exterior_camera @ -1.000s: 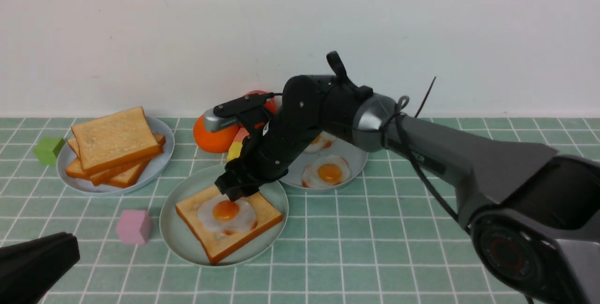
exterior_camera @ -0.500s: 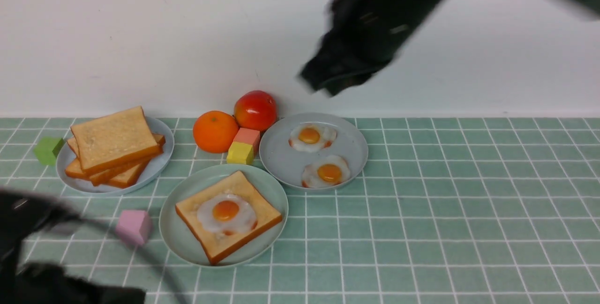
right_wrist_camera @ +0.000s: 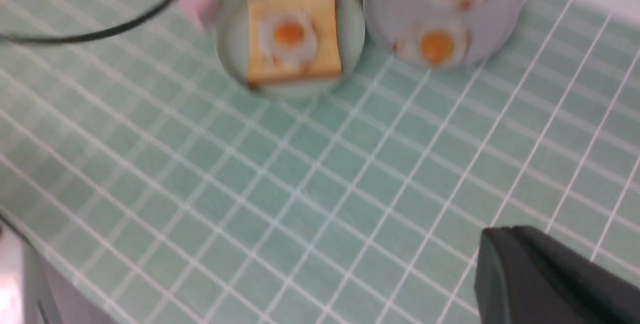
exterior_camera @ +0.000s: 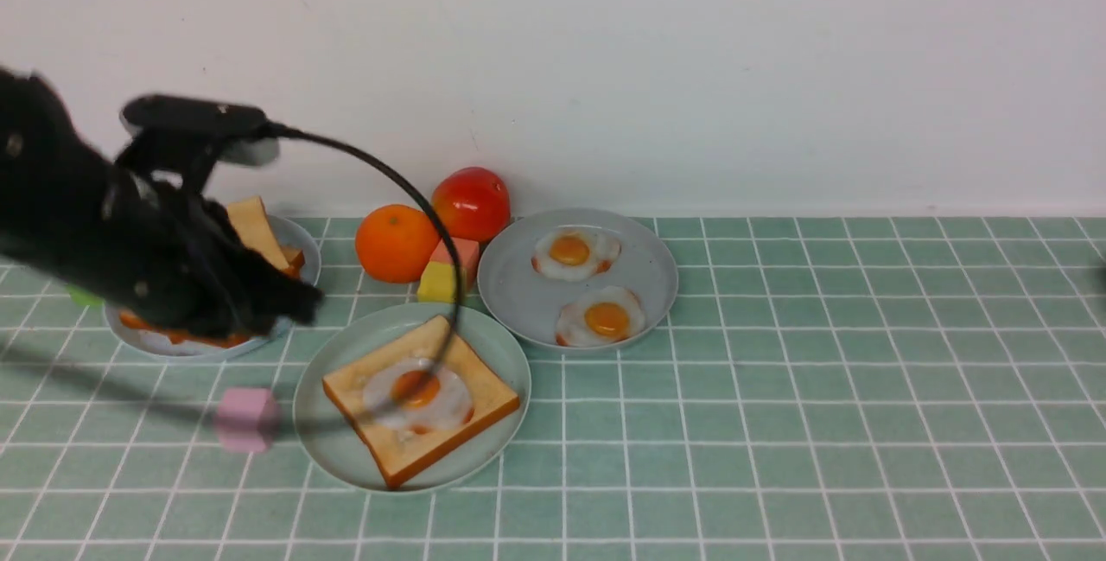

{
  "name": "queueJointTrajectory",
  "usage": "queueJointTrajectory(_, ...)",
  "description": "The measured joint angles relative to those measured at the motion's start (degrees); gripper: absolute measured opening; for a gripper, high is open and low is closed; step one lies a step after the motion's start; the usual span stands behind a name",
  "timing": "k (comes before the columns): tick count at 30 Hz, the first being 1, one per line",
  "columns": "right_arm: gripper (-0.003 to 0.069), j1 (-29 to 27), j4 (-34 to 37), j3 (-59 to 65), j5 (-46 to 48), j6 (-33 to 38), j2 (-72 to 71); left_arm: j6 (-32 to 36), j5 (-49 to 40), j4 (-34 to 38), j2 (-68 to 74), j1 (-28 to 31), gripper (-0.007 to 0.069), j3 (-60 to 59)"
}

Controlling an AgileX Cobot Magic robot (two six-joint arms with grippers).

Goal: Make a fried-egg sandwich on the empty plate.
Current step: Use the left arm to grab a slice of bread

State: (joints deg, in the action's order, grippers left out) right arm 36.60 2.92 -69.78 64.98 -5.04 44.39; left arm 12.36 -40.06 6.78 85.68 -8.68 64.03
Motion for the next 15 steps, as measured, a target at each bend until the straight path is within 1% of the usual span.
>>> queueJointTrajectory(4, -0.0002, 0.00, -1.30, 3.38, -0.10, -1.11, -9.23, 9.09, -2.86, 0.04, 8.10, 4.94, -0.0013, 8.75)
queueJointTrajectory(10, -0.0002, 0.00, -0.58, 4.52, 0.68, -1.17, -13.61, 24.99, -8.23, 0.06, 17.22, 8.64, -0.0003, 19.20)
queueJointTrajectory(11, -0.0002, 0.00, -0.28, 4.58, 0.68, -1.17, -14.00, 27.87, -8.54, 0.06, 18.49, 8.98, 0.0010, 20.29)
queueJointTrajectory(12, -0.0002, 0.00, -0.17, 4.58, 0.77, -1.17, -14.09, 28.40, -8.51, 0.06, 18.74, 9.03, 0.0013, 20.49)
queueJointTrajectory(13, -0.0002, 0.00, 0.74, 4.58, 0.84, -1.17, -14.15, 31.55, -8.72, -0.06, 20.24, 9.18, 0.0043, 21.56)
queueJointTrajectory(15, 0.0000, 0.00, 2.16, 4.65, 1.13, -1.17, -14.00, 33.83, -8.17, -0.24, 21.88, 9.18, 0.0099, 22.26)
